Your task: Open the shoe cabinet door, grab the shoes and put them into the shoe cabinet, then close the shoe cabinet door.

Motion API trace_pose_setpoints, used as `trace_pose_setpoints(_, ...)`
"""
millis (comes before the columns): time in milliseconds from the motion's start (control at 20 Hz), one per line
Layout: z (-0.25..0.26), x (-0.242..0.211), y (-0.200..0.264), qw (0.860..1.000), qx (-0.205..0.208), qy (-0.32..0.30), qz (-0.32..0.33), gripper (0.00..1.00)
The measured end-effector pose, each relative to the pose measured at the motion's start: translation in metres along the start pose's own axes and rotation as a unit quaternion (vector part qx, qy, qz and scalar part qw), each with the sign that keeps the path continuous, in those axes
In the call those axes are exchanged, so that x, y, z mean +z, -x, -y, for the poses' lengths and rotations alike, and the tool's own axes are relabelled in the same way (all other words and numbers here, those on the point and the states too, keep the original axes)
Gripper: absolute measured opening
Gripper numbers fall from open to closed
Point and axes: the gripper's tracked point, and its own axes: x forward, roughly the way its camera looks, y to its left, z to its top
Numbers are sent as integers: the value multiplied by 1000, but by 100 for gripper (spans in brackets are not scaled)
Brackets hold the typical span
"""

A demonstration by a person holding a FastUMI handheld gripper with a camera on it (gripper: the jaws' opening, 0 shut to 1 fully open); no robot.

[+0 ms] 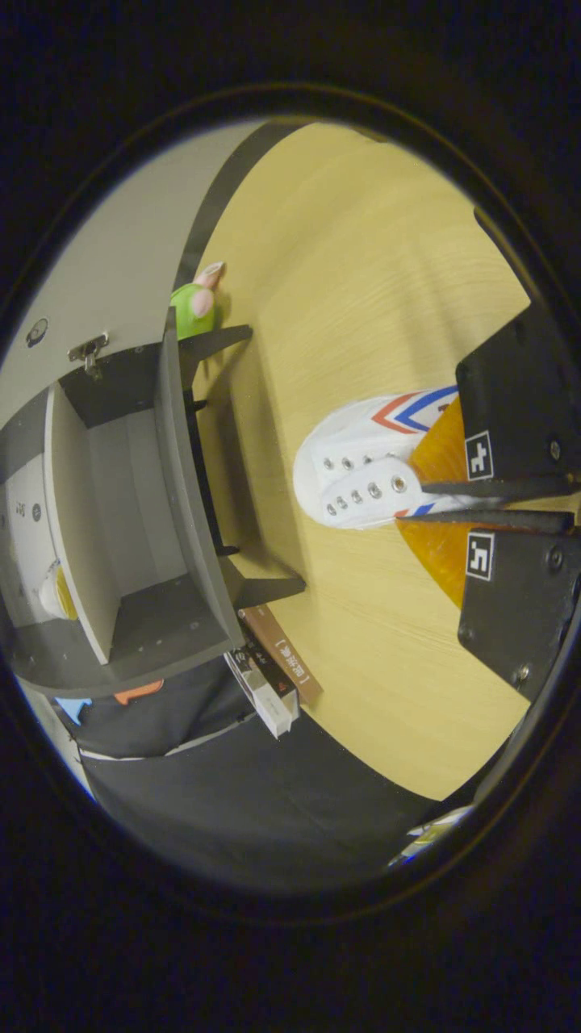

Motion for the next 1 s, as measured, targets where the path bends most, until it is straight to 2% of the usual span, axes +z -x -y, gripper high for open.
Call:
trace_pose_setpoints(150, -2, 3, 2, 1000, 4, 6, 9, 7)
trace_pose_setpoints(500, -4, 14, 12, 999, 8, 11, 31, 6)
trace_pose_setpoints(1000, -18, 66, 108, 995, 47, 39, 82, 6)
